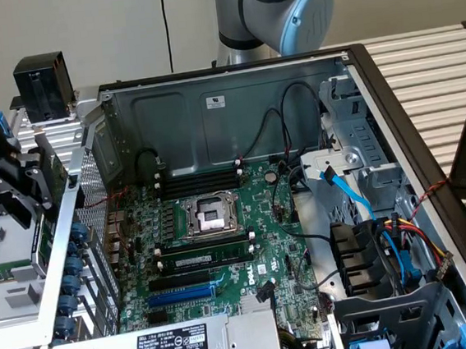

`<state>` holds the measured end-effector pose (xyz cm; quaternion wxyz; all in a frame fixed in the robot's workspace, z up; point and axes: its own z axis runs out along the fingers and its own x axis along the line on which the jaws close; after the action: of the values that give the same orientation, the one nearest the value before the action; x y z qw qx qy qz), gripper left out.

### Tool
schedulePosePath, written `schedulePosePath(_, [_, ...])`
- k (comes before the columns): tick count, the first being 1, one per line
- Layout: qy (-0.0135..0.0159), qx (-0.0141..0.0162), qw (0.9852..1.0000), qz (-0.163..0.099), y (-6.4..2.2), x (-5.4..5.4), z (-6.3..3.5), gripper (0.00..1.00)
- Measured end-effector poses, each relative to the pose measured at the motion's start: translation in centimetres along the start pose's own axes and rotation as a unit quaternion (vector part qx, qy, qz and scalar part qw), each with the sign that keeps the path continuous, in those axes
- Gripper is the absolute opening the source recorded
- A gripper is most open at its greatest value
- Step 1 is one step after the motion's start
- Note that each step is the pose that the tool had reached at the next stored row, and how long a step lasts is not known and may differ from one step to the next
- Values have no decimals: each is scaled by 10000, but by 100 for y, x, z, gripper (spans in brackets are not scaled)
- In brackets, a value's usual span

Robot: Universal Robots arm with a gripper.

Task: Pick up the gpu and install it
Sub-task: 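Pick up the gpu and move the gpu toward the slot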

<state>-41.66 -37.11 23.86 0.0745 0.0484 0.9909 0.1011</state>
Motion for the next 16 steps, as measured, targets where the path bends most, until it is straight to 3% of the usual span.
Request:
schedulePosePath(1, [1,-27,10000,5,-6,-1,2,51])
schedulePosePath(3, [3,-50,10000,8,-9,-22,9,51])
schedulePosePath(10, [33,-37,10000,13,-14,-40,32,51])
schedulePosePath(13, [28,31,10000,2,-15,-40,40,51])
schedulePosePath(14, [26,69,10000,-3,-15,-40,40,51])
schedulePosePath(16, [20,192,9998,-22,-16,-44,44,51])
